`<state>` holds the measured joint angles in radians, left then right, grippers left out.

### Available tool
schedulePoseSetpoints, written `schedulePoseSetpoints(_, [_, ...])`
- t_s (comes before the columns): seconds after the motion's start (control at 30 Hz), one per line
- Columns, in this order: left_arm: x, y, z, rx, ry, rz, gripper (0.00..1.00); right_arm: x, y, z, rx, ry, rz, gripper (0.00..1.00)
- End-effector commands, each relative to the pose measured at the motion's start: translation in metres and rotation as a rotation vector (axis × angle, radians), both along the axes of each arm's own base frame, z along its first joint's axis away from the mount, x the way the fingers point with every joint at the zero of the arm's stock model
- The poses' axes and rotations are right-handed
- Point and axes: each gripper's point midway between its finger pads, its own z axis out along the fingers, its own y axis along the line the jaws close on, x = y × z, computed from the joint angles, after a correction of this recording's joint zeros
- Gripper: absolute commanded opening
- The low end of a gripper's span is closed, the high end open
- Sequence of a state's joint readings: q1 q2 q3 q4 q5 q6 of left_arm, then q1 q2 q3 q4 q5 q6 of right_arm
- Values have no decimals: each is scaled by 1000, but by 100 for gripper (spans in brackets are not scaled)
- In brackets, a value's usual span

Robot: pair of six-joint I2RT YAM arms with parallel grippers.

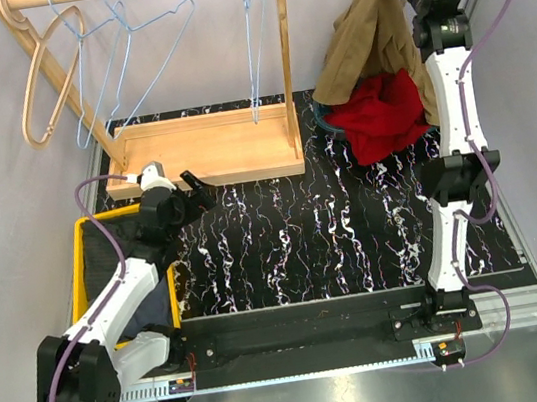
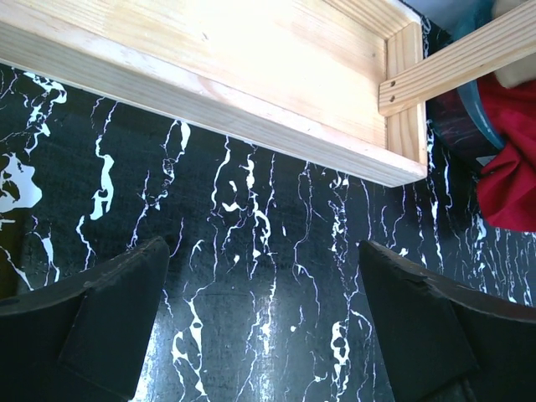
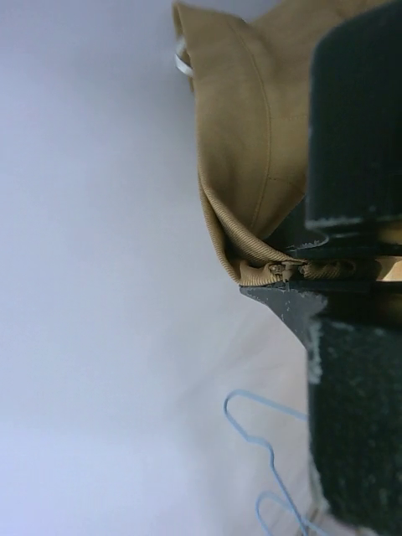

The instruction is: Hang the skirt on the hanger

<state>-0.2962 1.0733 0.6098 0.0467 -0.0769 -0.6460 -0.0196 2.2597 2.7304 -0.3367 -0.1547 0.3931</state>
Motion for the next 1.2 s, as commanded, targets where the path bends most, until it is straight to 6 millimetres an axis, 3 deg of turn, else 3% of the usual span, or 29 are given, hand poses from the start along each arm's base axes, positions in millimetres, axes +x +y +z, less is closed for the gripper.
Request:
schedulePoseSetpoints(0.0, [1, -6, 21, -38, -66, -21, 99, -125, 28, 186, -71, -490, 113, 0])
schedulePoseSetpoints(0.17, [-1, -5, 22, -42, -74, -16, 99, -188, 39, 233, -109, -622, 172, 0])
schedulePoseSetpoints(0.37, [-3, -2, 24, -40, -83, -2, 99, -262, 58, 269, -169, -731, 275, 0])
schedulePoseSetpoints(0.53, [-5, -1, 30, -51, -96, 0, 99, -308, 71, 274, -165, -726, 366, 0])
schedulePoseSetpoints(0.63, [-7, -2, 34, -64, -101, -4, 99, -327, 84, 261, -141, -659, 465, 0])
schedulePoseSetpoints(0.73, [-10, -2, 37, -70, -104, -6, 99, -331, 96, 228, -103, -529, 566, 0])
schedulePoseSetpoints(0.8, [-13, 0, 35, -69, -92, 0, 99, -325, 113, 185, -69, -386, 638, 0])
schedulePoseSetpoints(0.83, [-15, 1, 37, -68, -95, 6, 99, -322, 119, 167, -74, -333, 626, 0])
schedulePoseSetpoints(0.87, [-16, 3, 36, -63, -94, 9, 99, -321, 140, 142, -125, -300, 581, 0])
schedulePoseSetpoints(0.93, [-18, 6, 41, -56, -105, 20, 99, -317, 154, 103, -129, -198, 543, 0])
schedulePoseSetpoints(0.97, [-21, 8, 38, -46, -92, 23, 99, -314, 159, 76, -114, -131, 523, 0])
schedulePoseSetpoints(1.07, [-25, 13, 39, -30, -84, 40, 99, -298, 158, 30, -124, -28, 426, 0])
schedulePoseSetpoints(1.1, [-26, 14, 38, -26, -78, 41, 99, -299, 166, 23, -134, -18, 426, 0])
schedulePoseSetpoints(1.17, [-27, 15, 40, -16, -77, 44, 99, -292, 163, 6, -165, 9, 352, 0])
